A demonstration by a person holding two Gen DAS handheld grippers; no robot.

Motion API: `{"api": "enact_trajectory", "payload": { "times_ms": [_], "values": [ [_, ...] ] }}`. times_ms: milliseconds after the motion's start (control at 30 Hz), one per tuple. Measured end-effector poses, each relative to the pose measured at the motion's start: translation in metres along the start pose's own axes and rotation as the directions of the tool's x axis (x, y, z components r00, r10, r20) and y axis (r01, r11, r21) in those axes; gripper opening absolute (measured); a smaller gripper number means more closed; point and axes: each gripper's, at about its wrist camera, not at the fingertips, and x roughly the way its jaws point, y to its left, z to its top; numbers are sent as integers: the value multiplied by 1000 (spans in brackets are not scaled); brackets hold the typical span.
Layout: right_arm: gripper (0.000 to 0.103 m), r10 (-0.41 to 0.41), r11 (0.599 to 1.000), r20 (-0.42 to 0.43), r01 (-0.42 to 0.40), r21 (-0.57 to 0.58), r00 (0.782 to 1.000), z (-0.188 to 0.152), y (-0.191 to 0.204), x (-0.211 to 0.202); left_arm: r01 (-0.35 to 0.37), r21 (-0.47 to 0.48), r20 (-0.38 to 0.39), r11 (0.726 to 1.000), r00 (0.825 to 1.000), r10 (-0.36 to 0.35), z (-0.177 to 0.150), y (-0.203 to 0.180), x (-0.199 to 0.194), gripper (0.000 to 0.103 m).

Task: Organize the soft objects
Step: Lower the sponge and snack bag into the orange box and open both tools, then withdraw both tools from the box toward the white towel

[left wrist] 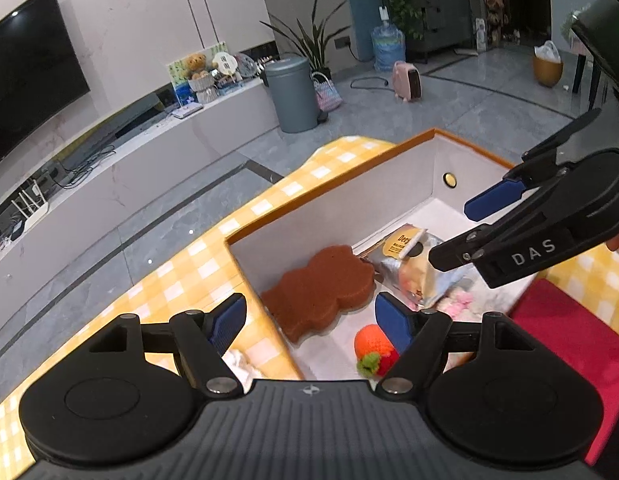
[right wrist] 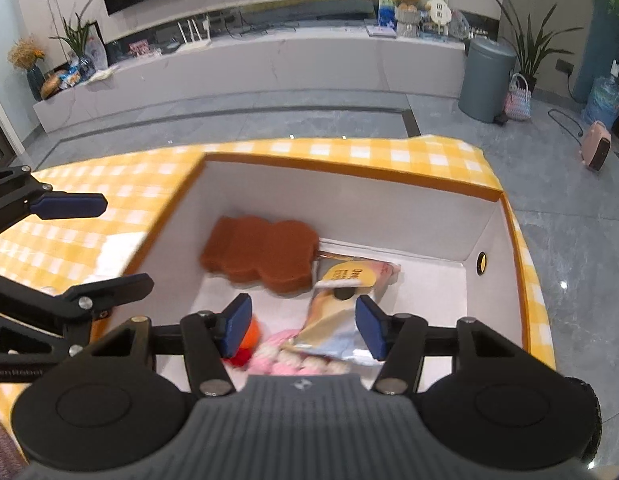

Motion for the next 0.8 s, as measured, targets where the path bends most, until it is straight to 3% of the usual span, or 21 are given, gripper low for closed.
{"api": "enact_trajectory", "payload": {
  "times_ms": [300, 433, 533, 667, 800],
  "values": [
    [58, 51, 999, 125, -53, 12, 991, -34, 42, -63, -9, -68, 53, 998, 998, 13, -26, 3, -61, 86],
    [59, 73, 997, 194, -78, 17, 978, -57, 64, -82, -18, -126, 83, 992, 996, 28, -45, 8, -90, 86],
    [66, 104, 992, 247, -117, 38, 963, -72, 79, -94, -37, -181, 111, 983, 992, 57, -62, 13, -109, 86],
    [66, 111, 991, 296, -129, 41, 949, -95, 103, -104, -43, -292, 127, 955, 988, 84, -93, 26, -131, 86],
    [66, 120, 989, 329, -140, 38, 937, -120, 126, -108, -17, -442, 117, 897, 990, 76, -131, 42, -143, 86]
  ]
}}
